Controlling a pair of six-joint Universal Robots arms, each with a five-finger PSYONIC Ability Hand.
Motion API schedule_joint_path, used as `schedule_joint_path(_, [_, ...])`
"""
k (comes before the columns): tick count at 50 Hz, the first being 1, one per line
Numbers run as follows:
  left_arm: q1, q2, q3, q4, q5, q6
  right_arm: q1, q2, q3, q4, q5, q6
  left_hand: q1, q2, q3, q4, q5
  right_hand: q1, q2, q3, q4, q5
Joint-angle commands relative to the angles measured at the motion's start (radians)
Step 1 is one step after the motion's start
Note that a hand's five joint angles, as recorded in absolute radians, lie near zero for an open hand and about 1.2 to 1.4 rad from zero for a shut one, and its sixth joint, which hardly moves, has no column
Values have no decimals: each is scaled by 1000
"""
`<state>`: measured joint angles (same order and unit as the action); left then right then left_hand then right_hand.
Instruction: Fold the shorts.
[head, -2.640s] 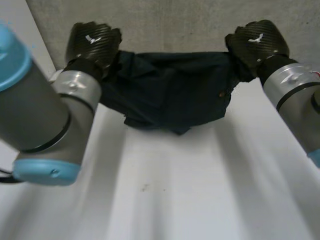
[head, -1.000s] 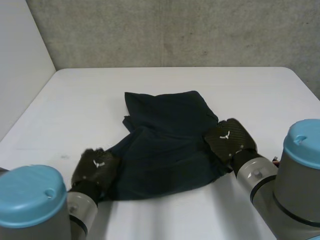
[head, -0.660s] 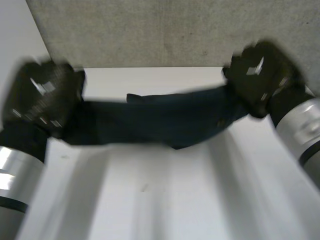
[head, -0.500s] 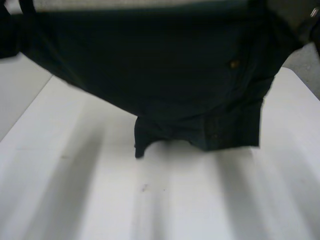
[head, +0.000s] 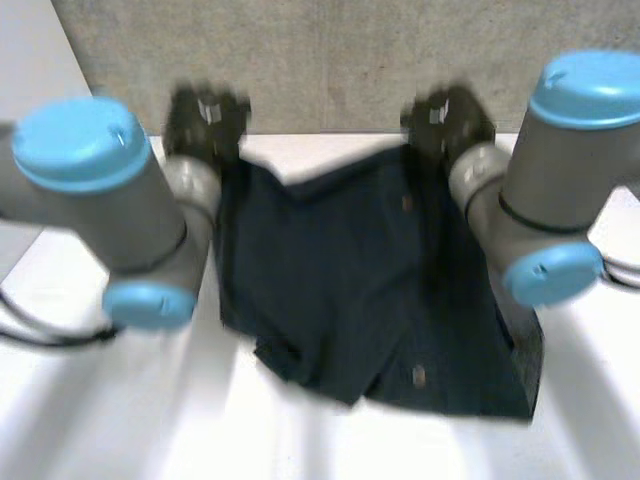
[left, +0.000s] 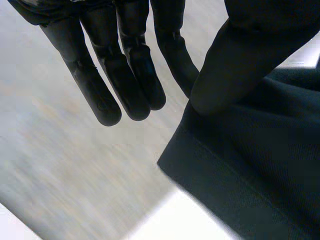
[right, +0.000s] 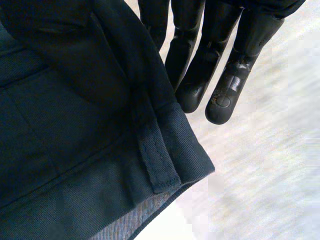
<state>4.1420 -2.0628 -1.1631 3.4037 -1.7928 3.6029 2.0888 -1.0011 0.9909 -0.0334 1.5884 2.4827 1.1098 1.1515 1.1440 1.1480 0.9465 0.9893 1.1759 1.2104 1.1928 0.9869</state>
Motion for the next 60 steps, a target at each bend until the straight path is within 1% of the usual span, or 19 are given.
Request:
schedule_joint_path(1, [39, 140, 246, 257, 4, -94, -9, -85, -120, -416, 18, 77, 269, 228, 235, 231, 258, 407, 220, 186, 203, 235])
schedule_joint_path(4, [53, 211, 218, 342, -5, -124, -7, -151, -69, -538, 33, 114, 286, 245, 252, 248, 275, 407, 220, 186, 203, 235])
schedule_joint_path(6, [58, 234, 198, 362, -7, -131, -6, -169, -41, -553, 36, 123, 286, 245, 252, 248, 275, 407, 220, 186, 203, 235])
schedule_joint_path(10, [56, 265, 114, 378, -2, -130, -6, -178, -6, -502, 36, 127, 286, 245, 252, 248, 275, 407, 220, 186, 203, 235])
schedule_joint_path(11, [56, 271, 93, 376, -2, -131, -6, -179, 8, -461, 30, 134, 286, 245, 252, 248, 275, 407, 220, 186, 203, 235])
schedule_joint_path(14, [60, 293, -27, 373, -2, -135, -6, -179, 28, -396, 16, 145, 286, 245, 252, 248, 275, 407, 220, 186, 203, 235])
schedule_joint_path(18, [61, 302, -223, 378, 3, -133, -13, -165, 67, -315, -56, 150, 286, 245, 252, 248, 275, 407, 220, 186, 203, 235])
schedule_joint_path(19, [61, 302, -262, 379, 3, -131, -13, -140, 83, -289, -97, 151, 286, 245, 252, 248, 275, 407, 220, 186, 203, 235])
schedule_joint_path(23, [64, 285, -461, 385, 0, -125, -12, -35, 126, -202, -165, 140, 278, 236, 244, 240, 267, 407, 220, 186, 203, 235])
schedule_joint_path(30, [58, 159, -627, 356, -11, -110, -9, 119, 160, 7, -174, 98, 263, 222, 229, 225, 252, 407, 220, 186, 203, 235])
schedule_joint_path(33, [50, 135, -670, 299, -13, -64, -9, 137, 170, 65, -174, 81, 266, 225, 232, 228, 255, 407, 220, 186, 203, 235])
schedule_joint_path(37, [44, 164, -719, 198, -17, -23, -13, 119, 239, 127, -180, 73, 272, 230, 238, 234, 261, 407, 220, 186, 203, 235])
schedule_joint_path(45, [12, 372, -817, -72, -17, -16, -36, -100, 504, 153, -192, 29, 286, 245, 252, 248, 275, 407, 220, 186, 203, 235])
schedule_joint_path(49, [-3, 458, -878, -199, -11, -15, -44, -178, 633, 164, -191, -57, 286, 245, 252, 248, 275, 407, 220, 186, 203, 235])
schedule_joint_path(50, [-17, 486, -903, -240, -8, -15, -42, -203, 675, 184, -186, -106, 286, 245, 252, 248, 275, 407, 220, 186, 203, 235])
schedule_joint_path(53, [-45, 520, -931, -293, -5, -18, -42, -253, 727, 248, -176, -194, 286, 245, 252, 248, 275, 407, 220, 186, 203, 235])
schedule_joint_path(54, [-60, 533, -949, -317, -5, -18, -44, -286, 753, 306, -173, -246, 286, 245, 252, 248, 275, 407, 220, 186, 203, 235])
schedule_joint_path(57, [-77, 544, -964, -337, -3, -18, -55, -316, 779, 377, -171, -301, 286, 245, 252, 248, 275, 407, 220, 186, 203, 235])
schedule_joint_path(60, [-82, 555, -957, -340, -3, -15, -84, -332, 796, 400, -176, -312, 59, 17, 25, 21, 48, 407, 220, 186, 203, 235])
